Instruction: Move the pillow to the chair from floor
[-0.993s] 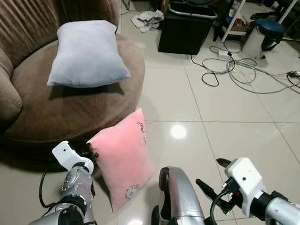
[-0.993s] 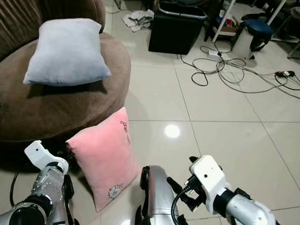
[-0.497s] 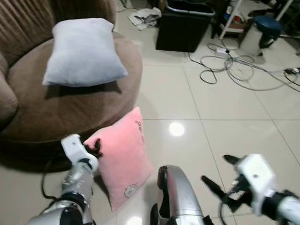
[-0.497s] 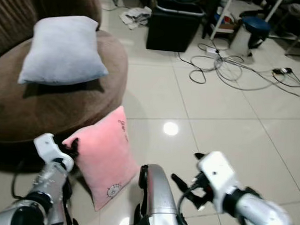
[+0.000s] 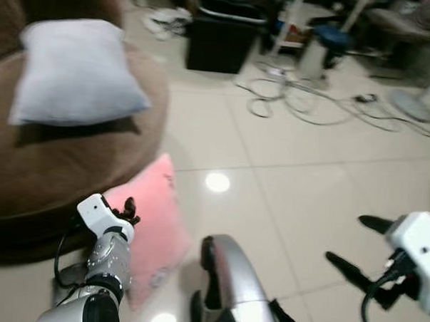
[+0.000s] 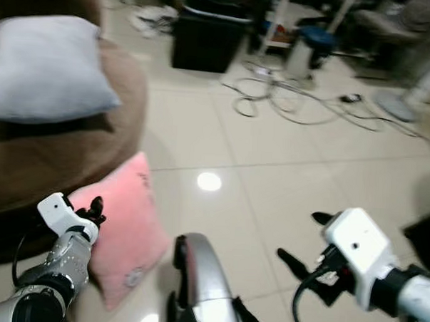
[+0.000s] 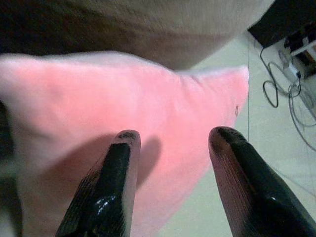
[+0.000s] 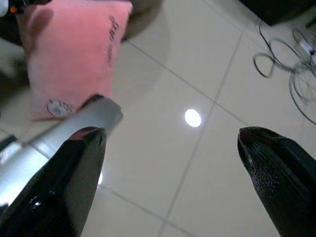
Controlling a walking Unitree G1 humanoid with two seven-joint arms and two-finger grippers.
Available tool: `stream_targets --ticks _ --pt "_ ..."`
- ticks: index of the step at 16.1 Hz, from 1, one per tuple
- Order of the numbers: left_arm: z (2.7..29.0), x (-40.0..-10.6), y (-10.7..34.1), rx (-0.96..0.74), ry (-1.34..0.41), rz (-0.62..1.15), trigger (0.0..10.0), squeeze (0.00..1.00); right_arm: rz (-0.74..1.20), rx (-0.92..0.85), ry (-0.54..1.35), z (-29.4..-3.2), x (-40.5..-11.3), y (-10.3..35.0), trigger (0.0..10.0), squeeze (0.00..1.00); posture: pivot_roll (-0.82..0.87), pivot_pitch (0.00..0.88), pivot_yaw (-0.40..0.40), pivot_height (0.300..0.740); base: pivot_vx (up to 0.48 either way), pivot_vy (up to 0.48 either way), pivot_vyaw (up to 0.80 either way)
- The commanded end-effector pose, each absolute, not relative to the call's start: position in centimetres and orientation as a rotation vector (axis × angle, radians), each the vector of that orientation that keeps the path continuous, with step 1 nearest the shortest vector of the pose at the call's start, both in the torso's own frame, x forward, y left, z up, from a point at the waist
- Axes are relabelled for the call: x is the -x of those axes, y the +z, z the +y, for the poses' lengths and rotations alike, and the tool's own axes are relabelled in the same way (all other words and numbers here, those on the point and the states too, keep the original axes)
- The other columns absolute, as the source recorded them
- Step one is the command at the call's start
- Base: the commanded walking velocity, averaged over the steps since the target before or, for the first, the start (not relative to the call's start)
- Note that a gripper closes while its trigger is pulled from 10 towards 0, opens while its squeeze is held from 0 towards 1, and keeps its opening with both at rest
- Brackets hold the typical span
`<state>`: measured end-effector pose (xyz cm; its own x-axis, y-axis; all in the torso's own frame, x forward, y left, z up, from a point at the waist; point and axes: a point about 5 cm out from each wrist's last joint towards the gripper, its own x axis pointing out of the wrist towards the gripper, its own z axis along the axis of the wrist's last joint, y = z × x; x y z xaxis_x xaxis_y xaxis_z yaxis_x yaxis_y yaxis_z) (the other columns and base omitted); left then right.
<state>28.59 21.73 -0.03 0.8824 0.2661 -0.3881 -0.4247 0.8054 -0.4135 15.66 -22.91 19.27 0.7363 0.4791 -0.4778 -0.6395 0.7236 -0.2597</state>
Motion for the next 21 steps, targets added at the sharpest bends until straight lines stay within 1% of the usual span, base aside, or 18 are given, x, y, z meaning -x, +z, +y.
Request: stream_targets --ticks 1,3,6,8,9,10,11,12,13,14,15,17,21 --pt "21.9 -28.0 -0.4 0.476 0.416 0.331 10.0 0.0 0.411 0.437 0.64 -23.4 -15.5 20.0 10.0 0.0 -0.56 0.085 -0.272 0.521 0.0 0.0 0.0" --pt "23.3 -27.9 0.1 0.436 0.485 0.281 10.0 0.0 0.422 0.446 0.645 -23.8 -15.6 20.5 10.0 0.0 -0.54 0.09 -0.291 0.521 0.0 0.0 0.0" --pt "26.1 -26.9 0.7 0.398 0.559 0.191 10.0 0.0 0.437 0.435 0.655 -23.9 -16.0 20.4 10.0 0.0 -0.51 0.111 -0.291 0.521 0.0 0.0 0.0" --pt "27.1 -26.1 0.8 0.42 0.564 0.138 10.0 0.0 0.441 0.411 0.666 -23.5 -16.2 19.7 10.0 0.0 -0.46 0.135 -0.274 0.521 0.0 0.0 0.0" --pt "27.2 -25.8 0.7 0.41 0.555 0.131 10.0 0.0 0.441 0.405 0.669 -23.4 -16.3 19.6 10.0 0.0 -0.46 0.135 -0.274 0.521 0.0 0.0 0.0" --pt "27.2 -25.0 0.2 0.404 0.543 0.133 10.0 0.0 0.441 0.39 0.67 -23.3 -16.6 19.1 10.0 0.0 -0.42 0.152 -0.262 0.521 0.0 0.0 0.0" --pt "27.6 -23.6 -0.5 0.38 0.54 0.138 10.0 0.0 0.435 0.369 0.678 -22.9 -17.1 18.6 10.0 0.0 -0.37 0.167 -0.248 0.521 0.0 0.0 0.0" --pt "27.9 -22.8 -0.7 0.36 0.539 0.139 10.0 0.0 0.431 0.361 0.685 -22.7 -17.3 18.4 10.0 0.0 -0.36 0.169 -0.246 0.521 0.0 0.0 0.0" --pt "29.1 -21.5 -1.1 0.356 0.573 0.144 10.0 0.0 0.415 0.345 0.697 -22.2 -18.1 17.9 10.0 0.0 -0.33 0.167 -0.246 0.521 0.0 0.0 0.0" --pt "29.5 -21.2 -1.1 0.375 0.597 0.144 10.0 0.0 0.409 0.341 0.702 -22.0 -18.3 17.9 10.0 0.0 -0.33 0.167 -0.246 0.521 0.0 0.0 0.0" --pt "29.8 -21.5 -1.1 0.448 0.616 0.137 10.0 0.0 0.401 0.339 0.712 -21.8 -18.8 17.9 10.0 0.0 -0.32 0.166 -0.256 0.521 0.0 0.0 0.0" --pt "28.9 -23.1 -0.8 0.526 0.561 0.13 10.0 0.0 0.399 0.346 0.732 -21.6 -19.1 17.8 10.0 0.0 -0.33 0.167 -0.265 0.521 0.0 0.0 0.0" --pt "27.0 -24.9 -0.7 0.576 0.535 0.178 10.0 0.0 0.41 0.367 0.748 -21.9 -18.6 18.4 10.0 0.0 -0.38 0.134 -0.3 0.521 0.0 0.0 0.0"
